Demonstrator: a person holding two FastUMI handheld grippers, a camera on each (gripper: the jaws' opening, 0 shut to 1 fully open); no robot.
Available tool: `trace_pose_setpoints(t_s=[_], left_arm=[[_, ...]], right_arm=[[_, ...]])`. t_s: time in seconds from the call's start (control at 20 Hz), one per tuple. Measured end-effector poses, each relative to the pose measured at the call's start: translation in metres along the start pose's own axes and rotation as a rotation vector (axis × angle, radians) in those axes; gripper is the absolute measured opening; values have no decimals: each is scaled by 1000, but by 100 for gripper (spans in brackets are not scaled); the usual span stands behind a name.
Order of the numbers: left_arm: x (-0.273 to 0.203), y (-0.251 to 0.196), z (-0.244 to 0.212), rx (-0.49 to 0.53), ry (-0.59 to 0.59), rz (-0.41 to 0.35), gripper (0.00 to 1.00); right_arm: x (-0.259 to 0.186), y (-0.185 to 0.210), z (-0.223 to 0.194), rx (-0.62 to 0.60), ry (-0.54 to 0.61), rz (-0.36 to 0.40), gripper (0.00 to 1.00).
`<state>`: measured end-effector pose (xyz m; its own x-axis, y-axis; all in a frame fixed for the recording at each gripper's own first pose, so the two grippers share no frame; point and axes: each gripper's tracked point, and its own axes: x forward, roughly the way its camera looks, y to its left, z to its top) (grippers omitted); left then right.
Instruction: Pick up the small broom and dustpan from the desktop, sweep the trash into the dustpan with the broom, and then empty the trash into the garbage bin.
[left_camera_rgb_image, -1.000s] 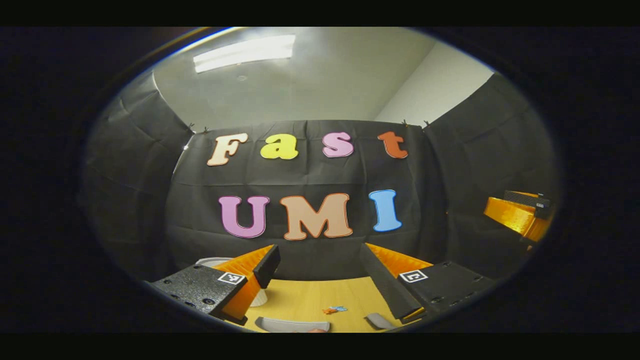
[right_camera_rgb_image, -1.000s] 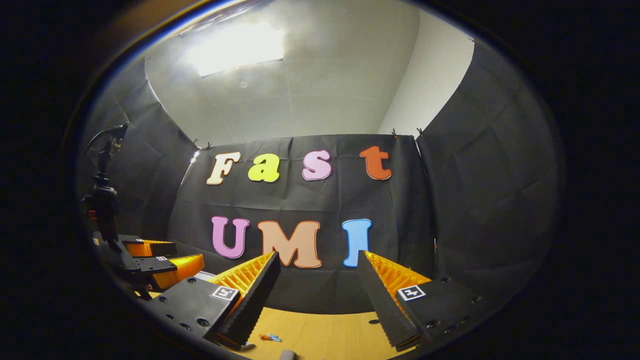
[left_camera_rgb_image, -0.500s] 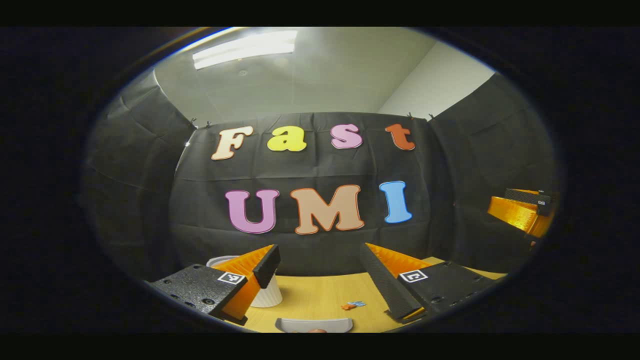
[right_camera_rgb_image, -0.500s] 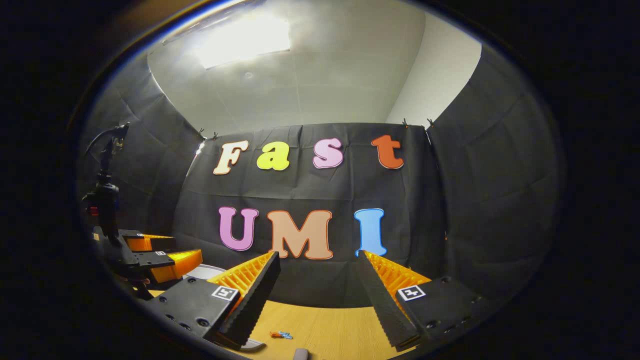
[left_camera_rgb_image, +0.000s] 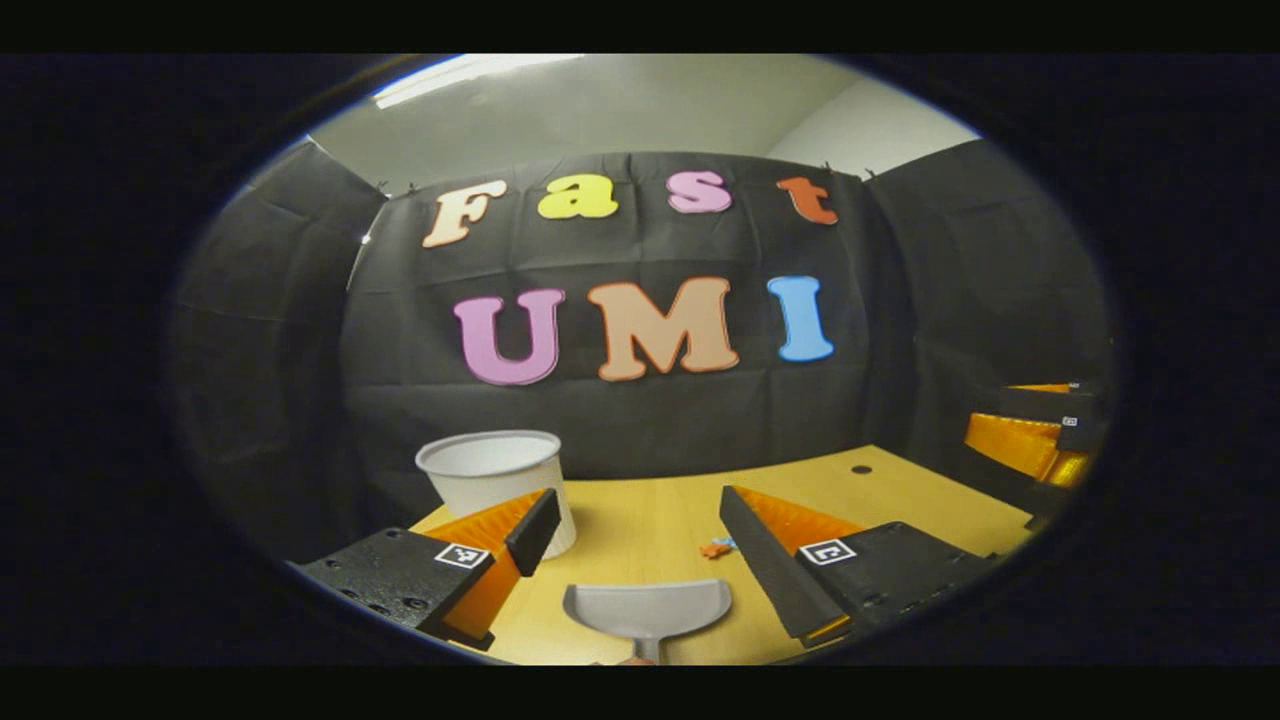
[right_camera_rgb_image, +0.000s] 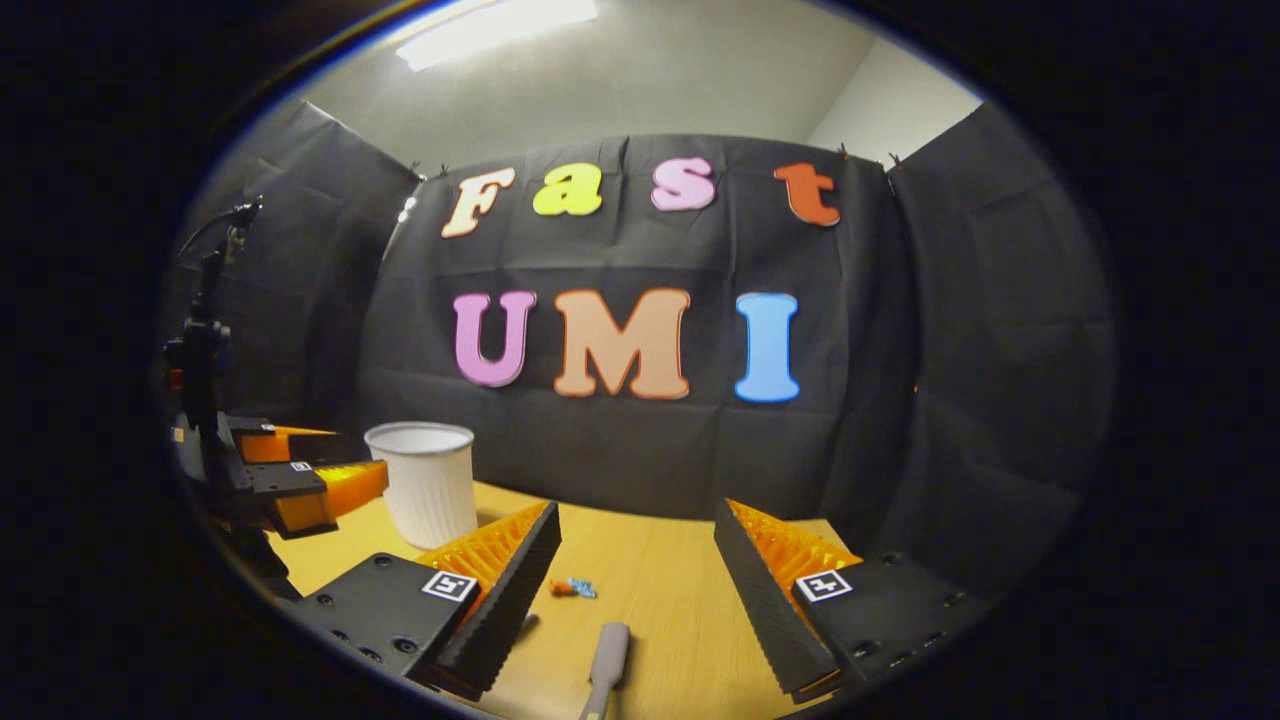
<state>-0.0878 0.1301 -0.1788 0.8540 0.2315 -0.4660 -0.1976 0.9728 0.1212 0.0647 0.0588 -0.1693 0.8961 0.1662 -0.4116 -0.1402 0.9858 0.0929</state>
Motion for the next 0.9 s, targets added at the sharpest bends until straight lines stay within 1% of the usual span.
trace_pose_setpoints(t_s=[0.15, 0.2, 0.25, 0.3, 0.35, 0.4, 0.5, 0.7, 0.8, 0.9], left_arm=[[0, 0, -62, -14, 148, -1, 97], [-1, -1, -82, -14, 198, -6, 100], [-1, -4, -99, -11, 248, -14, 96], [-3, -8, -121, -12, 296, -23, 100], [-5, -11, -138, -15, 346, -30, 100], [-4, -15, -159, -21, 403, -44, 97], [-9, -21, -196, -32, 522, -60, 97], [-24, -24, -238, -65, 672, -70, 98], [-29, -24, -256, -57, 727, -74, 99], [-36, -24, -266, -38, 780, -83, 98]], right_arm=[[17, 11, -73, 1, 227, 27, 100], [20, 12, -96, 0, 292, 31, 100], [23, 13, -115, 0, 349, 38, 100], [26, 16, -131, 0, 400, 42, 99], [28, 18, -146, -4, 451, 42, 100], [29, 17, -161, -16, 498, 40, 100], [25, 21, -188, -45, 595, 42, 100], [29, 18, -241, -123, 771, 51, 100], [27, 18, -258, -160, 865, 63, 100], [28, 20, -268, -192, 922, 78, 100]])
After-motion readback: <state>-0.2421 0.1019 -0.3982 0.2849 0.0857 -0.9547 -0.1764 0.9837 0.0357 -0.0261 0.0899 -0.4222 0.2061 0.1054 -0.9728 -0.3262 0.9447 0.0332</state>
